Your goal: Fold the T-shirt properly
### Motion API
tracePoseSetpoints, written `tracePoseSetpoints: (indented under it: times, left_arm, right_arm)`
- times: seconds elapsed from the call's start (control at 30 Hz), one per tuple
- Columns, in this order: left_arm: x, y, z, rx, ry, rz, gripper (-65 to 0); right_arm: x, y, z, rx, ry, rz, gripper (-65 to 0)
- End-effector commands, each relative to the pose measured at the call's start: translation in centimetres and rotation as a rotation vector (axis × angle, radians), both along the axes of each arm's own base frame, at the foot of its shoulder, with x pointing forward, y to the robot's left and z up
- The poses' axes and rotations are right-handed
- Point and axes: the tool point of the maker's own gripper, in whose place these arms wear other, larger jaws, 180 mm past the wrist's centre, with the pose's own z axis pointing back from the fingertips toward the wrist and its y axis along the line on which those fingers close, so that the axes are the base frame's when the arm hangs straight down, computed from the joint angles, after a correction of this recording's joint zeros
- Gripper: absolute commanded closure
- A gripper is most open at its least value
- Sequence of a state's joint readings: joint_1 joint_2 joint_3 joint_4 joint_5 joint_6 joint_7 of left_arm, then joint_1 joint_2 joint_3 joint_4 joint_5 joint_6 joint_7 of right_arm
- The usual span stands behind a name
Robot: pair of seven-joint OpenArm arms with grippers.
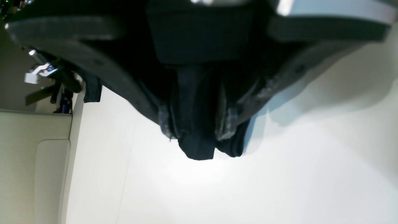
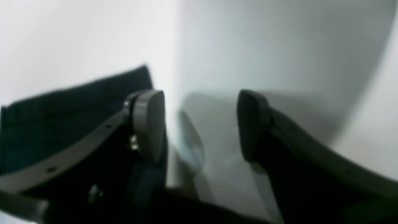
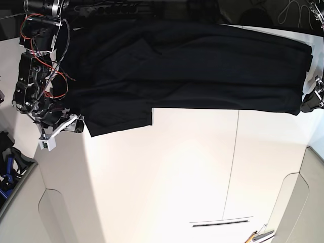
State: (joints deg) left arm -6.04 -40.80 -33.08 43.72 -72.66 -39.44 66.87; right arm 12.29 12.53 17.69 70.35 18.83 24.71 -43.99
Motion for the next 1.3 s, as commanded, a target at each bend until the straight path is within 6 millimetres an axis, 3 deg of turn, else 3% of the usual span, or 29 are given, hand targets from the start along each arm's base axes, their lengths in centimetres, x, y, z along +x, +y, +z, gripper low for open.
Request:
tracePoseSetpoints:
  times: [0.0,0.17,0.23,0.3,0.37,0.57,0.77,0.97,1.27]
  left_arm:
    - [1.0,1.2,2.1,0.031,-0.055,0.005,-23.0]
    - [1.0,1.2,2.1,0.030,-0.058,0.006,-23.0]
    - [1.0,1.2,2.1,0.030,-0.058,0.006,-23.0]
    - [1.0,1.2,2.1,0.030,-0.057,0.005,-23.0]
    - [1.0,1.2,2.1,0.030,-0.057,0.005,-23.0]
    - [1.0,1.2,2.1,0.030,-0.057,0.005,-23.0]
    - [1.0,1.2,2.1,0.030,-0.058,0.005,-23.0]
    - [1.0,1.1,2.1,0.027,-0.058,0.006,-23.0]
    - [1.0,1.1,2.1,0.025,-0.061,0.006,-23.0]
  right_arm:
    - [1.0,0.0,1.0,0.004,-0.019,0.012,-36.7]
    - [0.2,2.4,0.6,0.051,0.016,0.110,-36.6]
    - [0.3,2.9,0.8,0.073,0.007,0.116,-32.9]
    - [0.3,2.9,0.9,0.077,0.005,0.115,-19.6]
    - [0.3,2.9,0.9,0.077,0.005,0.115,-0.3]
    - [0.3,4.4,2.8,0.126,-0.014,0.155,0.0]
    - [-0.9,9.2,8.0,0.127,-0.180,0.246,0.0]
    - [-5.4,12.9,10.9,0.137,-0.228,0.288,0.0]
    - [-12.8,14.0,9.9,0.168,-0.137,0.315,0.0]
